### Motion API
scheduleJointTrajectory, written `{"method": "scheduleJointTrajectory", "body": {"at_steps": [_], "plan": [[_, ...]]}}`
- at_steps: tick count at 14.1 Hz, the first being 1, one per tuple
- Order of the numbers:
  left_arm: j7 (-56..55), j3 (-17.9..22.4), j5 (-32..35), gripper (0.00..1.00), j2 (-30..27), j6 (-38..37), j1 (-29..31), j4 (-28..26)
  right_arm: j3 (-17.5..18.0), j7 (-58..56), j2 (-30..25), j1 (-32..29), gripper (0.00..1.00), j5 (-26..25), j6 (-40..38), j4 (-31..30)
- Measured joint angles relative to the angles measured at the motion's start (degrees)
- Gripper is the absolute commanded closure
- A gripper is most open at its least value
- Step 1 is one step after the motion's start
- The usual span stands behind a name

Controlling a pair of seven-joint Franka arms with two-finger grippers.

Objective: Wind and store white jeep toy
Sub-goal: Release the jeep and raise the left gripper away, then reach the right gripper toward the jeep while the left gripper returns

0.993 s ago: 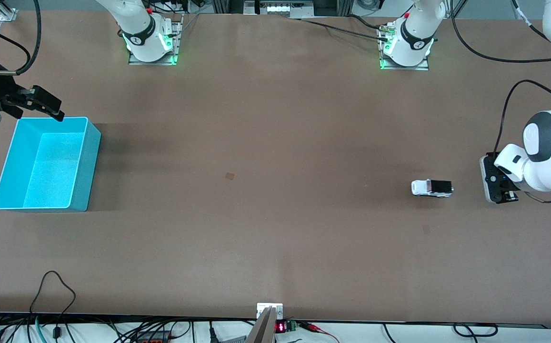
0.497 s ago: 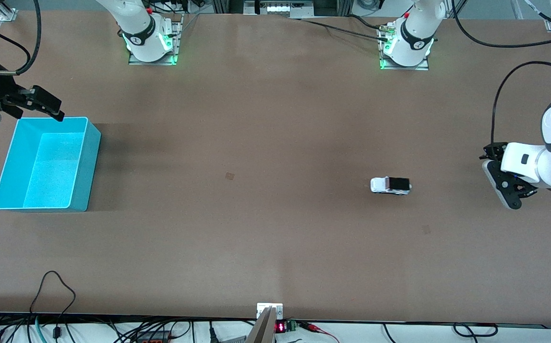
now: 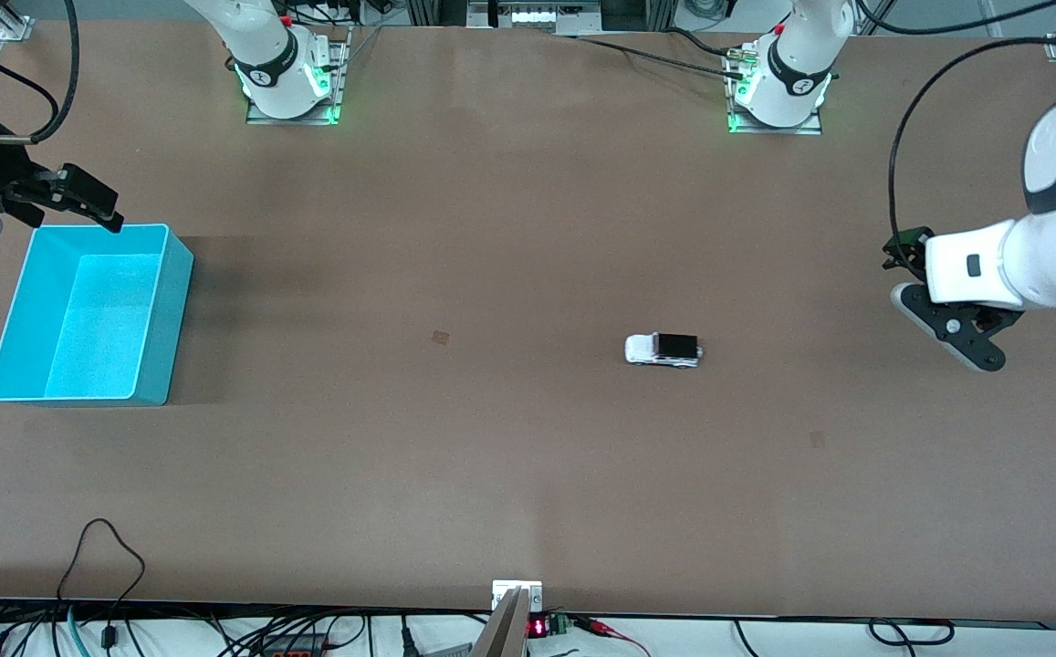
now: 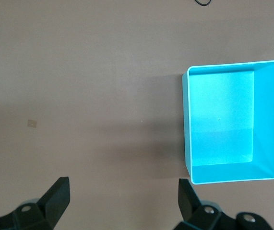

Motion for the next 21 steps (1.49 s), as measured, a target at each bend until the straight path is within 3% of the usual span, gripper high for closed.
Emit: {"method": "scheduleJointTrajectory", "body": {"at_steps": [5,10,13,21], "plan": [[-15.39,14.21,-5.01,0.0,-8.59,0.99,-10.91,-3.27,0.0,0.0,0.0,0.0,0.0,0.0,0.0,-0.03],[-25.32,20.48,-5.49,0.0,-15.79,9.82,-14.44,-11.24,0.0,0.0,0.0,0.0,0.0,0.0,0.0,-0.17],[-25.32,22.02,-6.18,0.0,-16.91,11.54,-14.51,-13.87,0.0,0.0,0.0,0.0,0.0,0.0,0.0,-0.17],[-25.46,21.57,-6.53,0.0,-17.92,11.58,-15.25,-14.41,0.0,-0.38,0.0,0.0,0.0,0.0,0.0,-0.2]]}}
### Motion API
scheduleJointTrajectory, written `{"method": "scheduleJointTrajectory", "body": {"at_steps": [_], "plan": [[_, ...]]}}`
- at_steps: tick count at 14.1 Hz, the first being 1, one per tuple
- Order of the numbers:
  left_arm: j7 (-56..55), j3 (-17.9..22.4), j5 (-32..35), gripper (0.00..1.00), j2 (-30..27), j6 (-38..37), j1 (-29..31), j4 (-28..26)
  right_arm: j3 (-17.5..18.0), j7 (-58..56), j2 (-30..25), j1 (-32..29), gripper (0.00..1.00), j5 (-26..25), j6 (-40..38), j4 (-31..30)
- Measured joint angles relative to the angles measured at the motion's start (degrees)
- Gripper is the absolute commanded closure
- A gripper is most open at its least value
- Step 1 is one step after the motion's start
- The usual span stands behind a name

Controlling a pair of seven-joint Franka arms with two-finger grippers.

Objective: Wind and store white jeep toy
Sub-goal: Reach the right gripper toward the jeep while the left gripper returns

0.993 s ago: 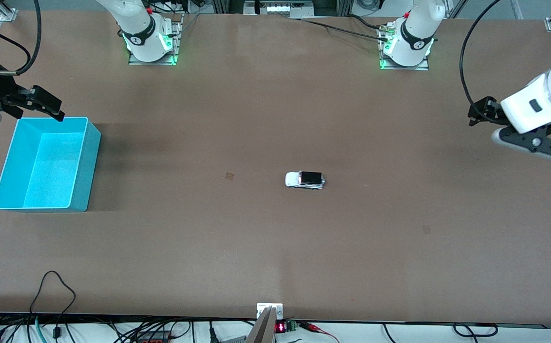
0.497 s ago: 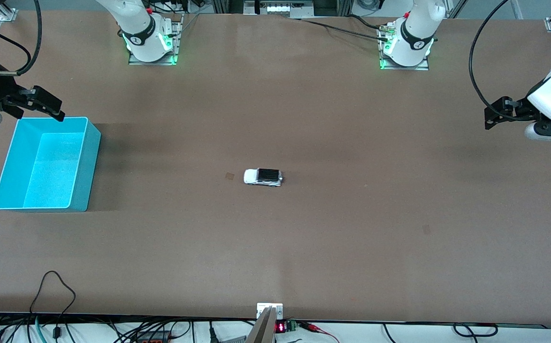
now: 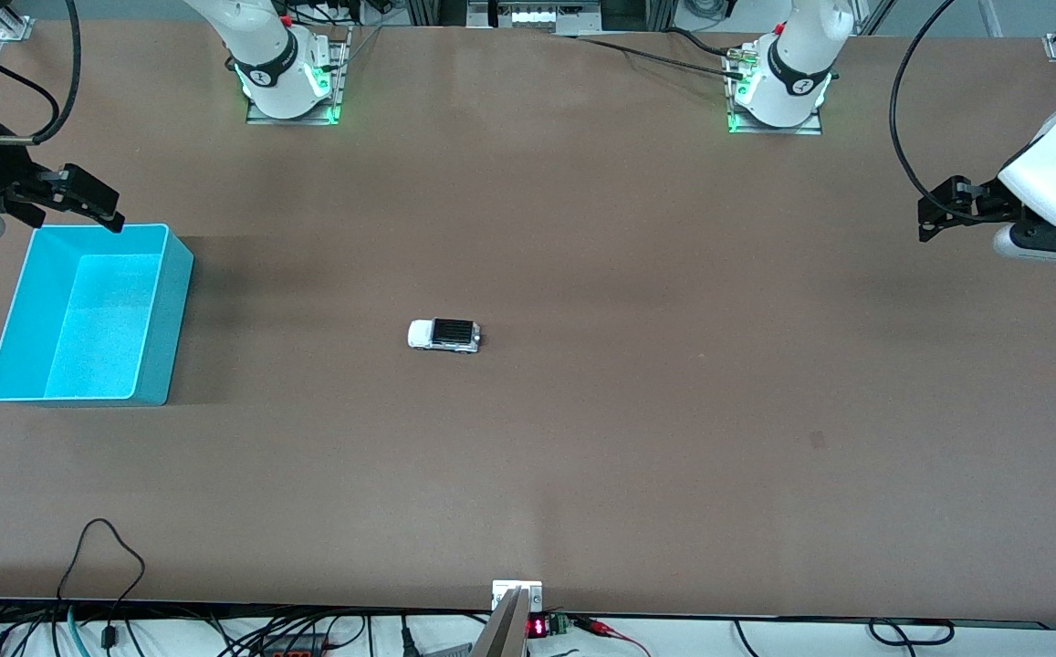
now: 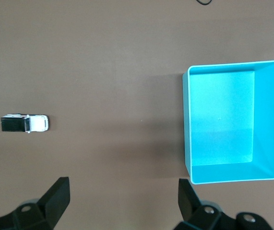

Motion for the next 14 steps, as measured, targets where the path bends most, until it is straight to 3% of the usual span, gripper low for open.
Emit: {"method": "scheduleJointTrajectory", "body": {"at_steps": [6,14], "plan": [[-0.01,0.0,0.0,0.0,0.0,0.0,0.0,-0.05,0.06,-2.35,0.75,0.03,0.0,0.01,-1.11,-1.4],[-0.01,0.01,0.0,0.0,-0.16,-0.33,0.02,-0.08,0.9,-32.14,6.6,5.51,0.0,0.17,-0.38,-3.75]]}}
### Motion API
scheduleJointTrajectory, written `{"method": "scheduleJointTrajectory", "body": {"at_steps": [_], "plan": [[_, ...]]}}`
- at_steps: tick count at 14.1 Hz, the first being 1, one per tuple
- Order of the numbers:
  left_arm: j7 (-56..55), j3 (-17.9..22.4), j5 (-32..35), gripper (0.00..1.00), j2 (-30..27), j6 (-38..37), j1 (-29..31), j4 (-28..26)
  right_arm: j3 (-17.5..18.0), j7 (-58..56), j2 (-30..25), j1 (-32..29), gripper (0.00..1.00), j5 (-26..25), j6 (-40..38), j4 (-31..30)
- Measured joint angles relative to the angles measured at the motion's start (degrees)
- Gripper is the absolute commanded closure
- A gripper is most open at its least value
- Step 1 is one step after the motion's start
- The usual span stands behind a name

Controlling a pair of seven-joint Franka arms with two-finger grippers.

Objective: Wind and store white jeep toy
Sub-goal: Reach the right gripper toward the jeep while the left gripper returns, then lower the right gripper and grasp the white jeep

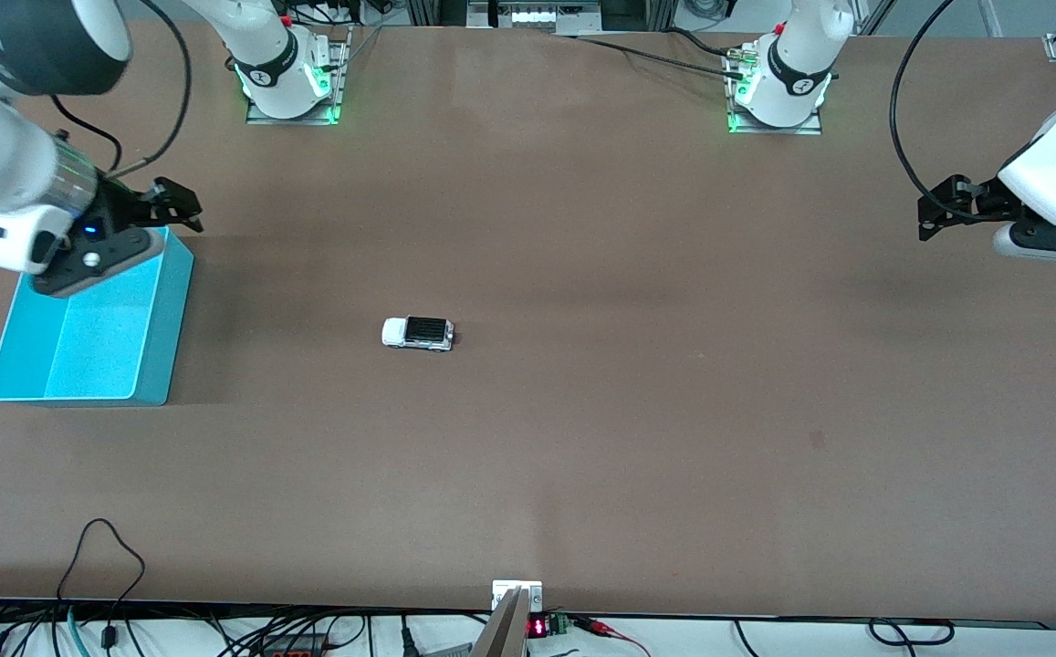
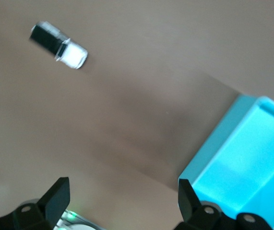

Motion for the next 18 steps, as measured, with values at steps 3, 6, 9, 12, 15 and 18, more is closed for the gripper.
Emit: {"method": "scheduleJointTrajectory", "body": {"at_steps": [3,6,9,12,15,18], "plan": [[0.0,0.0,0.0,0.0,-0.05,-0.02,0.0,0.0,0.03,-15.13,4.72,0.69,0.0,4.33,1.9,-0.49],[0.0,0.0,0.0,0.0,-0.06,-0.02,0.01,0.0,-0.05,-25.57,9.21,0.97,0.0,7.18,6.16,-0.67],[0.0,0.01,0.0,0.0,-0.06,-0.02,0.01,0.0,0.15,-31.83,10.67,4.38,0.0,7.54,14.04,-3.79],[0.0,0.01,0.0,0.0,-0.06,-0.03,0.01,0.0,0.26,-34.45,10.74,8.65,0.0,7.54,22.71,-9.08],[0.0,0.01,0.0,0.0,-0.06,-0.03,0.01,0.0,0.32,-34.97,10.85,11.62,0.0,7.55,31.05,-13.21],[0.0,0.01,0.0,0.0,-0.06,-0.04,0.01,0.0,0.34,-34.98,12.35,14.17,0.0,7.55,37.28,-15.11]]}}
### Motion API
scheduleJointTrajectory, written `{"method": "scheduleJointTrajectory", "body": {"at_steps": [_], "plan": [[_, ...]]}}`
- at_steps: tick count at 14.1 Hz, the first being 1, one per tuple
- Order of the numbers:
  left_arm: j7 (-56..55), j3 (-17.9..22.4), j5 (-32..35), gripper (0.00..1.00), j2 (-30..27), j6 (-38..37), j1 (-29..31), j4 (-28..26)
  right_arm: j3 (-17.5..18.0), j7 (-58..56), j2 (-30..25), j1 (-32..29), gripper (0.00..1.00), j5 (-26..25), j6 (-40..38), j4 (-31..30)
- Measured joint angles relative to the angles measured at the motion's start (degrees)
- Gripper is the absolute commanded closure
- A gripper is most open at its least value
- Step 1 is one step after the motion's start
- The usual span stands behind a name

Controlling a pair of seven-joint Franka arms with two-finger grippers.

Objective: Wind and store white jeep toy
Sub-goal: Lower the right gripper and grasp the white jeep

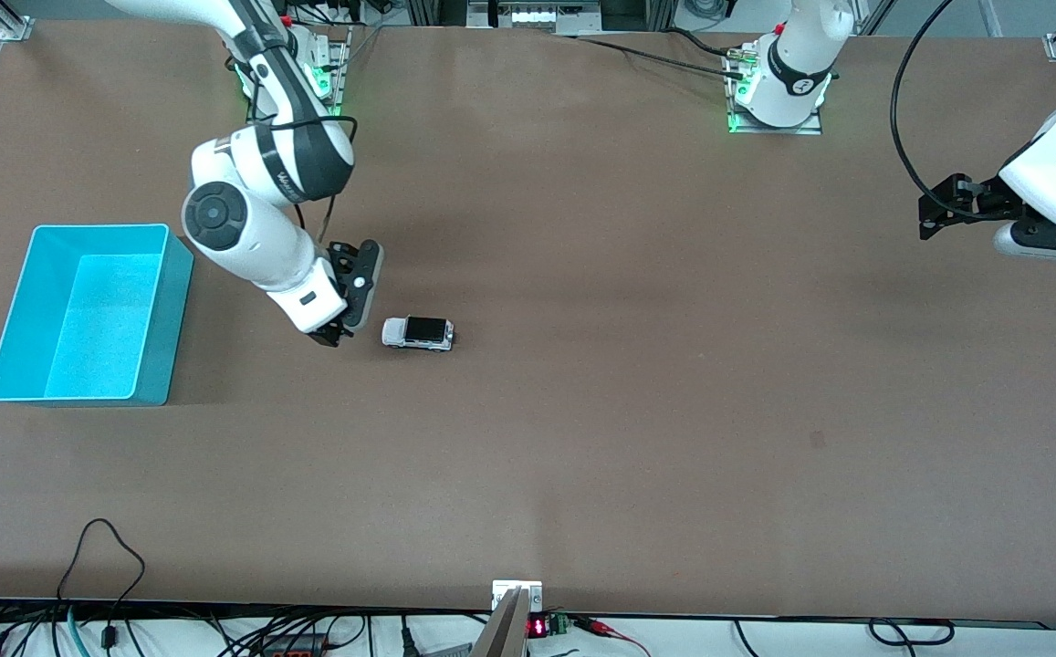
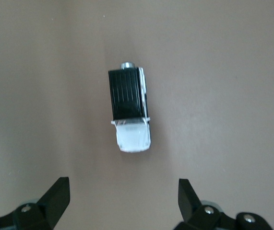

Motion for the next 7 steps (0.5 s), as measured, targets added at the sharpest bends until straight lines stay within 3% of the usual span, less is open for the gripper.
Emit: {"method": "scheduleJointTrajectory", "body": {"at_steps": [7], "plan": [[0.0,0.0,0.0,0.0,0.0,-0.84,0.0,0.0,0.01,0.24,7.25,3.89,0.0,0.0,19.56,-5.12]]}}
